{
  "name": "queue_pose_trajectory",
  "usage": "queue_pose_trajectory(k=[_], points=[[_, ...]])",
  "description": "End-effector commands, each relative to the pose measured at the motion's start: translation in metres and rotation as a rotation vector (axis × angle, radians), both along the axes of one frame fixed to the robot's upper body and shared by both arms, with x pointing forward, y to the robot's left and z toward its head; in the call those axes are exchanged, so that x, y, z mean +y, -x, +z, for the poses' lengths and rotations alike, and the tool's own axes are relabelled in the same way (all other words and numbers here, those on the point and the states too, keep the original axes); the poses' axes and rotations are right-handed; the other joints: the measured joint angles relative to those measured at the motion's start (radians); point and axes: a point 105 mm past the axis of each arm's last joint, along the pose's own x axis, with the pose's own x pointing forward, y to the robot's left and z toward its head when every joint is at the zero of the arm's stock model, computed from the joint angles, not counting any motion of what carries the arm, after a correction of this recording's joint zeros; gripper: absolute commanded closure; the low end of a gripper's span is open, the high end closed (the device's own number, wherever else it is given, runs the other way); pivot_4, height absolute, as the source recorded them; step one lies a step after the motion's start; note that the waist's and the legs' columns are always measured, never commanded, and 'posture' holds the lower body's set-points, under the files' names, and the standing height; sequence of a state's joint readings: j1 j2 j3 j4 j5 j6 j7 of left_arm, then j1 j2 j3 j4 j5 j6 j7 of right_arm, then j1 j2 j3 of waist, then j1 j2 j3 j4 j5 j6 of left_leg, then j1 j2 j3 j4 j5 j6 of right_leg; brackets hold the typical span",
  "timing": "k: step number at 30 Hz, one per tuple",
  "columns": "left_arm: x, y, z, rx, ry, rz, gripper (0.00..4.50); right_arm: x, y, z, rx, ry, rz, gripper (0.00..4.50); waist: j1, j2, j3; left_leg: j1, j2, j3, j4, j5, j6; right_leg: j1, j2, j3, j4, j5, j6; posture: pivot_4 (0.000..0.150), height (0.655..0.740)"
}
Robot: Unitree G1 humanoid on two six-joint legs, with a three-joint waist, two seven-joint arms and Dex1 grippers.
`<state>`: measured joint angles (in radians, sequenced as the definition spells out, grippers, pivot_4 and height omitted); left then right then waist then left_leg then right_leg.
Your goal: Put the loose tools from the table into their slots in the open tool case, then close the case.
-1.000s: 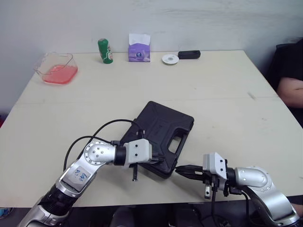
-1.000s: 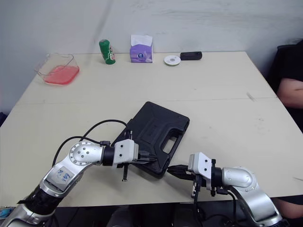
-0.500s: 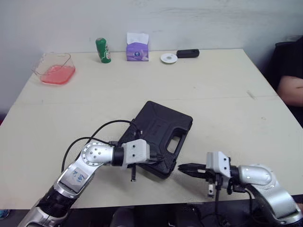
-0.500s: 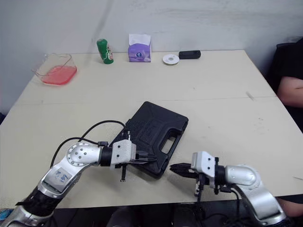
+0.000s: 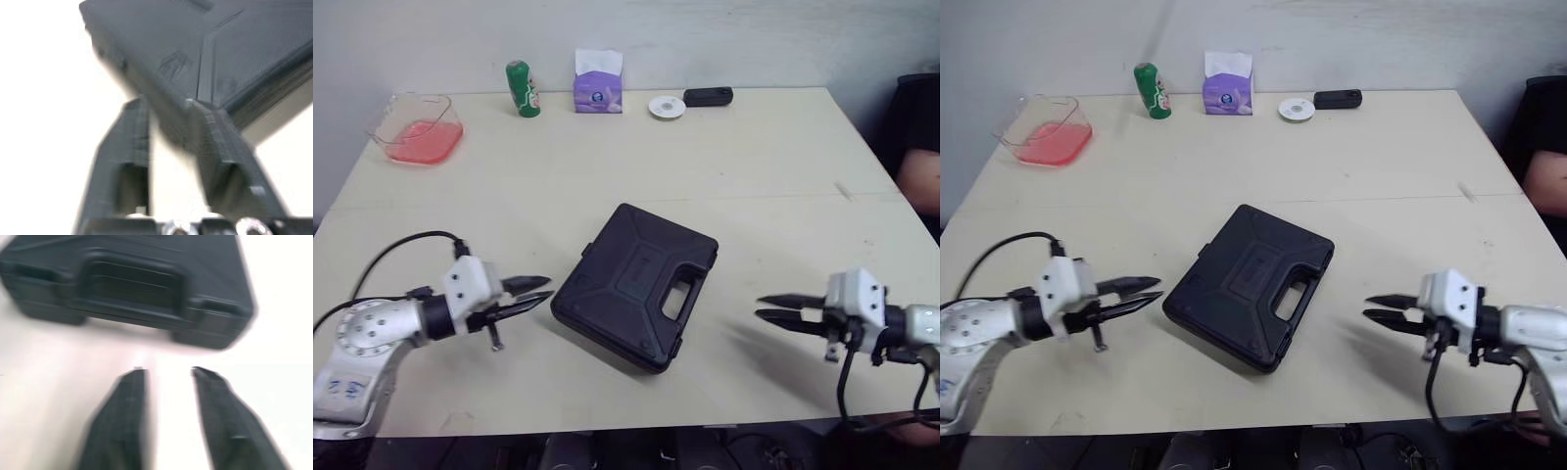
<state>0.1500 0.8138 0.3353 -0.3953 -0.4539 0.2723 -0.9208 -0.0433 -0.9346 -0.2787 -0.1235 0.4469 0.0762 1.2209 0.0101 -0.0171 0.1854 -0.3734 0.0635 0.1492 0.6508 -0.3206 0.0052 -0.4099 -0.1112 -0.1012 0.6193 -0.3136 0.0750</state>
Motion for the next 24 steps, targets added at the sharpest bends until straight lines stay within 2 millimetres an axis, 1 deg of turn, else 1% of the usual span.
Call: queue_pose_trajectory(k=[1, 3, 4, 6, 7, 9, 10, 12, 14, 18, 21, 24], points=[[0.029, 0.009, -0.005, 0.026, -0.067, 0.101, 1.24, -0.016, -0.016, 0.017, -0.085, 0.054, -0.040, 1.08, -0.011, -0.003, 0.003, 0.000, 0.000, 0.000, 0.000, 0.000, 0.000, 0.000, 0.000, 0.000, 0.000, 0.000, 0.000, 0.150, 0.7400], [0.053, 0.013, -0.010, 0.070, -0.075, 0.199, 0.36, -0.026, -0.024, 0.023, -0.112, 0.080, -0.062, 0.11, -0.014, -0.003, 0.004, 0.000, 0.000, 0.000, 0.000, 0.000, 0.000, -0.001, 0.000, 0.000, 0.001, 0.000, 0.000, 0.150, 0.7400], [0.069, 0.016, -0.012, 0.087, -0.083, 0.269, 0.02, -0.032, -0.029, 0.027, -0.129, 0.093, -0.080, 0.00, -0.015, -0.003, 0.004, 0.000, 0.001, -0.001, 0.000, 0.000, 0.000, -0.001, 0.000, -0.001, 0.001, 0.000, 0.000, 0.150, 0.7400], [0.089, 0.020, -0.013, 0.090, -0.097, 0.345, 0.02, -0.043, -0.035, 0.032, -0.147, 0.111, -0.103, 0.00, -0.016, -0.002, 0.004, 0.000, 0.001, -0.001, -0.001, 0.000, -0.001, -0.002, 0.000, -0.001, 0.002, -0.001, -0.001, 0.150, 0.7400], [0.093, 0.021, -0.012, 0.083, -0.103, 0.357, 0.02, -0.046, -0.037, 0.032, -0.151, 0.117, -0.107, 0.00, -0.017, -0.002, 0.004, 0.000, 0.001, -0.001, -0.001, 0.000, -0.001, -0.002, 0.000, -0.001, 0.002, -0.001, -0.002, 0.150, 0.7400], [0.113, 0.019, -0.006, 0.011, -0.211, 0.431, 0.02, -0.056, -0.040, 0.034, -0.157, 0.142, -0.124, 0.00, -0.015, -0.002, 0.004, 0.000, 0.001, -0.001, -0.002, 0.001, -0.003, -0.003, 0.000, -0.001, 0.002, -0.001, -0.002, 0.150, 0.7400], [0.119, 0.018, -0.004, -0.013, -0.250, 0.456, 0.02, -0.059, -0.040, 0.034, -0.158, 0.150, -0.127, 0.00, -0.014, -0.002, 0.004, 0.000, 0.001, -0.001, -0.002, 0.002, -0.004, -0.002, 0.000, -0.001, 0.002, -0.001, -0.002, 0.150, 0.7400], [0.123, 0.017, 0.002, -0.026, -0.222, 0.472, 0.02, -0.062, -0.040, 0.030, -0.146, 0.184, -0.115, 0.00, -0.014, -0.002, 0.005, -0.001, 0.001, 0.000, -0.001, 0.002, -0.004, -0.002, -0.001, -0.001, 0.002, -0.001, -0.002, 0.150, 0.7400], [0.122, 0.017, 0.006, -0.036, -0.179, 0.474, 0.02, -0.064, -0.040, 0.028, -0.143, 0.191, -0.107, 0.00, -0.015, -0.002, 0.005, -0.001, 0.001, 0.000, -0.001, 0.001, -0.004, -0.002, -0.001, -0.002, 0.002, -0.001, -0.002, 0.150, 0.7400], [0.116, 0.015, 0.005, -0.049, -0.148, 0.476, 0.02, -0.054, -0.044, 0.022, -0.155, 0.149, -0.091, 0.00, -0.025, -0.002, 0.005, 0.000, 0.001, 0.001, -0.001, 0.002, -0.005, -0.003, -0.002, -0.002, 0.003, -0.001, -0.001, 0.150, 0.7400], [0.113, 0.013, 0.004, -0.052, -0.134, 0.473, 0.02, -0.049, -0.049, 0.021, -0.172, 0.117, -0.108, 0.00, -0.038, -0.002, 0.005, 0.000, 0.001, 0.001, -0.001, 0.002, -0.006, -0.003, -0.002, -0.003, 0.004, -0.001, -0.001, 0.150, 0.7400], [0.107, 0.011, 0.004, -0.050, -0.105, 0.462, 0.02, -0.045, -0.053, 0.019, -0.184, 0.088, -0.123, 0.00, -0.041, -0.002, 0.005, 0.001, 0.001, 0.002, 0.000, 0.003, -0.006, -0.003, -0.002, -0.002, 0.006, -0.001, -0.001, 0.150, 0.7400]])
